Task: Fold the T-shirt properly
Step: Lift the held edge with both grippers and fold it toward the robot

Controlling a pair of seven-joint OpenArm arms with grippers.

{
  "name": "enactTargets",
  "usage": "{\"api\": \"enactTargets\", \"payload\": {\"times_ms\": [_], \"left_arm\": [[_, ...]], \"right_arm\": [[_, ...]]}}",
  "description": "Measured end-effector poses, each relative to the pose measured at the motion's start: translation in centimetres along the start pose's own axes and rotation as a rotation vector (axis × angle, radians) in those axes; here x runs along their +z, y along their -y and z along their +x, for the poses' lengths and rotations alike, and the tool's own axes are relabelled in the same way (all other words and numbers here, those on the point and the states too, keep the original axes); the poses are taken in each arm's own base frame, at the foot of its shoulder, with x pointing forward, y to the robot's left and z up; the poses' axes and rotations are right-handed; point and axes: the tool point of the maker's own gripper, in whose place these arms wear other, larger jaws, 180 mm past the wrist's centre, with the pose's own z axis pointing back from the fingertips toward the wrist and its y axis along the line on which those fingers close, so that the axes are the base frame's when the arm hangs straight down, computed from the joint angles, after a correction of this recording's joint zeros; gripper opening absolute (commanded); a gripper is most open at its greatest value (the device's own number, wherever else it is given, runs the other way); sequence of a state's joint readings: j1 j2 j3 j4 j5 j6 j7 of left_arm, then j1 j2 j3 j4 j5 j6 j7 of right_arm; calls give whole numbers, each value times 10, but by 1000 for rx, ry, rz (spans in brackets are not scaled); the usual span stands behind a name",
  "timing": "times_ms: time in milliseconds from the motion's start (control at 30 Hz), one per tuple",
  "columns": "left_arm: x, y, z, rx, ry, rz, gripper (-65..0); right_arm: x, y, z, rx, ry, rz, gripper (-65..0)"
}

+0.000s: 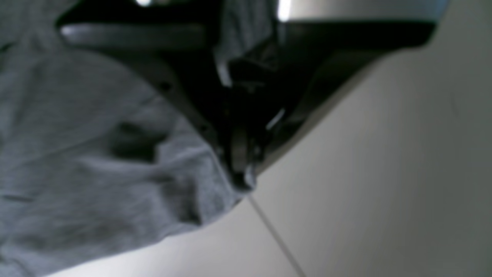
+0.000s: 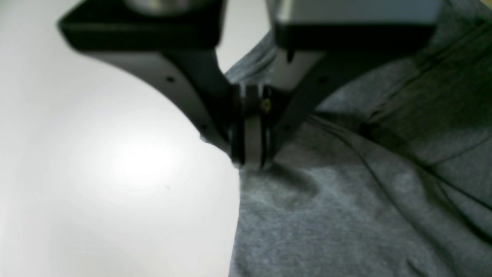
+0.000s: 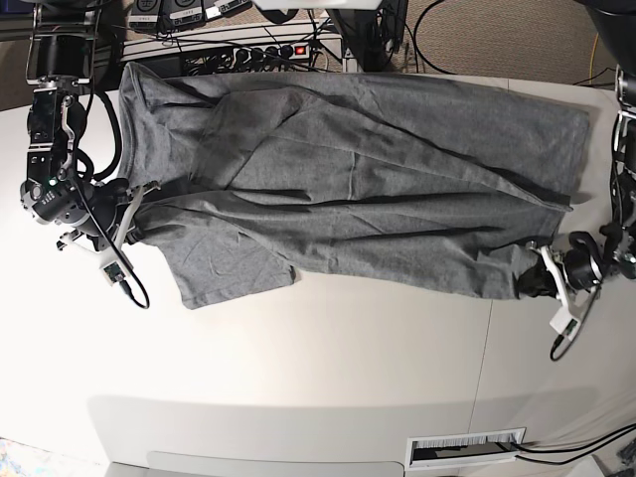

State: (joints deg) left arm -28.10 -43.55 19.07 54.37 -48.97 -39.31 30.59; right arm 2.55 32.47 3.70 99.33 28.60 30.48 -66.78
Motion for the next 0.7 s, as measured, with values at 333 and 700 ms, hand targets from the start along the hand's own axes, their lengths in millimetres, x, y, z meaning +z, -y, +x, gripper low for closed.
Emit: {"api": "enactTargets", "payload": {"times_ms": [333,700], "left_arm": [[41,0,16,149,-9,-82,-650],[107,-21,23,235,-20,-97,-650]], "right_arm": [[13,-6,12,53,24,-12,-650],[16,-8,5,71,-3,-14,-650]]}}
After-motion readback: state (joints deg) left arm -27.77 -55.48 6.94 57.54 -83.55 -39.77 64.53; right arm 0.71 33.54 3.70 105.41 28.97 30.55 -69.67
